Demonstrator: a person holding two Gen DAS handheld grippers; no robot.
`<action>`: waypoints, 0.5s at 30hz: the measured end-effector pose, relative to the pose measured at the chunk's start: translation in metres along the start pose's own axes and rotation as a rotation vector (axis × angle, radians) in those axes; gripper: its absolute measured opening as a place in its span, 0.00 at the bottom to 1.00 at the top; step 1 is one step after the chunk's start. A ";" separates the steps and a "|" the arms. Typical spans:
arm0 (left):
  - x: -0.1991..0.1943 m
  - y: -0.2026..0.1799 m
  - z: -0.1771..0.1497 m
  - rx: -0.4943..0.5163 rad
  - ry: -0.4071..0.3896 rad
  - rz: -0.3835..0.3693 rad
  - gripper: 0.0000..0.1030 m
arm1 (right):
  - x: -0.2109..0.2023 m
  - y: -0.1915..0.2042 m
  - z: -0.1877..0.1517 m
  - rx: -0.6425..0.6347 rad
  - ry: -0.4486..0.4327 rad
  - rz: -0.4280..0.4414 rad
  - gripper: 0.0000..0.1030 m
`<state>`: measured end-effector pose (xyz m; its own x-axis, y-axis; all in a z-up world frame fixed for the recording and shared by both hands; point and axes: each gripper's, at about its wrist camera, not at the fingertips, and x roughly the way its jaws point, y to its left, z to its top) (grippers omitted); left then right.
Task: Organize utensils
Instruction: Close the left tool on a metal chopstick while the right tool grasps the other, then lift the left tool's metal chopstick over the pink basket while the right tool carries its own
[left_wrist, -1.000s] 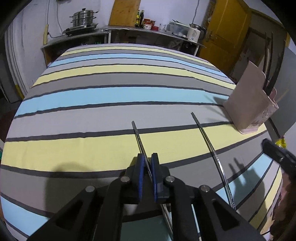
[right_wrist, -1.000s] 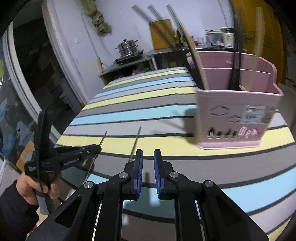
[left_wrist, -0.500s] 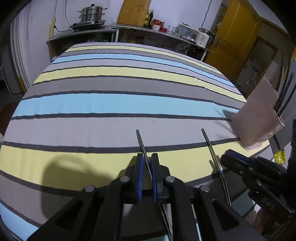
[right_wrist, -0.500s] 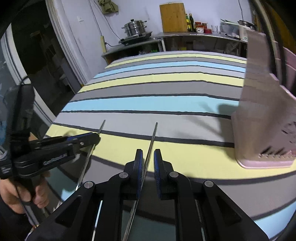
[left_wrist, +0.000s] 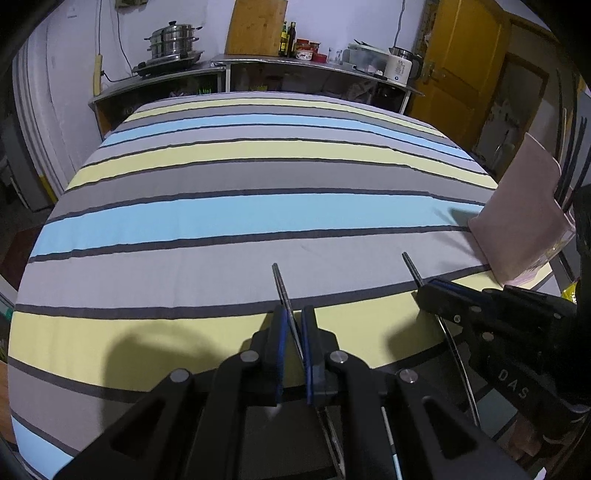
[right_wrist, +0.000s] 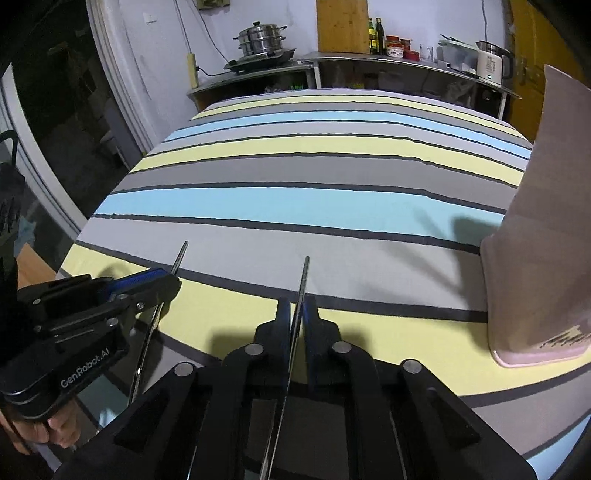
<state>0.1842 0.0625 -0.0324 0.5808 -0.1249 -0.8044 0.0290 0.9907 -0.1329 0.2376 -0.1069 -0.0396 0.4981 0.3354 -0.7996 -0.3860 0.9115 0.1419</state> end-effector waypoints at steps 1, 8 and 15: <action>0.000 0.001 0.001 -0.007 0.006 -0.009 0.07 | 0.001 0.001 0.003 0.003 0.005 0.002 0.06; -0.018 0.001 0.003 -0.037 -0.013 -0.057 0.05 | -0.030 -0.005 0.001 0.016 -0.040 0.024 0.05; -0.058 -0.004 0.013 -0.024 -0.082 -0.099 0.05 | -0.071 -0.004 0.005 0.019 -0.123 0.043 0.05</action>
<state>0.1605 0.0670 0.0224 0.6404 -0.2164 -0.7369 0.0704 0.9720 -0.2243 0.2074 -0.1328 0.0192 0.5731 0.3998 -0.7153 -0.3949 0.8996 0.1864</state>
